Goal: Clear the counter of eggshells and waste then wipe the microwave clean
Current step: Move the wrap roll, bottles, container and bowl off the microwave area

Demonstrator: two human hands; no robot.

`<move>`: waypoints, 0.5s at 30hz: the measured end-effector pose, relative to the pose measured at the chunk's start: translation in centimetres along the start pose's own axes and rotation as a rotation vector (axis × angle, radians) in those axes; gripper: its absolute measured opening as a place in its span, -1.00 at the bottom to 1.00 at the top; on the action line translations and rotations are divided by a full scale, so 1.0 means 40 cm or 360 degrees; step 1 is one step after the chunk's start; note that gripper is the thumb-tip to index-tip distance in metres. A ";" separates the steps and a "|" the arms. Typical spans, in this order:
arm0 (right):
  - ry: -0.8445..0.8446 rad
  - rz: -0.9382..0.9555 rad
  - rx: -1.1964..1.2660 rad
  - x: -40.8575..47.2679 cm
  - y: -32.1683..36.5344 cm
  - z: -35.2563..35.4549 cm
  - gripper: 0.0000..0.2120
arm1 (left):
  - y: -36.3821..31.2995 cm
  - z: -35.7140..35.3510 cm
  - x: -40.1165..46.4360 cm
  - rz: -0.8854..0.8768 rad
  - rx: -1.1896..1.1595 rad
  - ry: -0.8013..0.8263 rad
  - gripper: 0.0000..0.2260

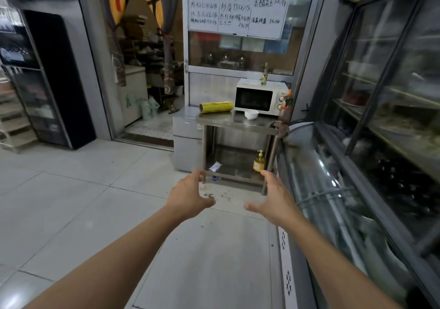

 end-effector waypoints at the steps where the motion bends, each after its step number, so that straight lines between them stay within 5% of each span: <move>1: 0.0000 -0.0010 0.0007 0.036 -0.013 -0.005 -0.06 | -0.004 -0.004 0.040 -0.0004 0.0005 -0.0001 -0.36; 15: -0.0128 -0.0125 -0.0045 0.581 -0.118 -0.074 -0.05 | -0.034 0.019 0.695 -0.0149 -0.0042 0.0129 -0.32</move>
Point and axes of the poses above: each hand's wrist, its own x-axis towards the middle knuckle, its own z-axis out of the back of the hand, y = z × x, the point moved 10 cm from there along x, towards the middle knuckle, and after that the axes turned 13 degrees about z, right-handed, at the moved point
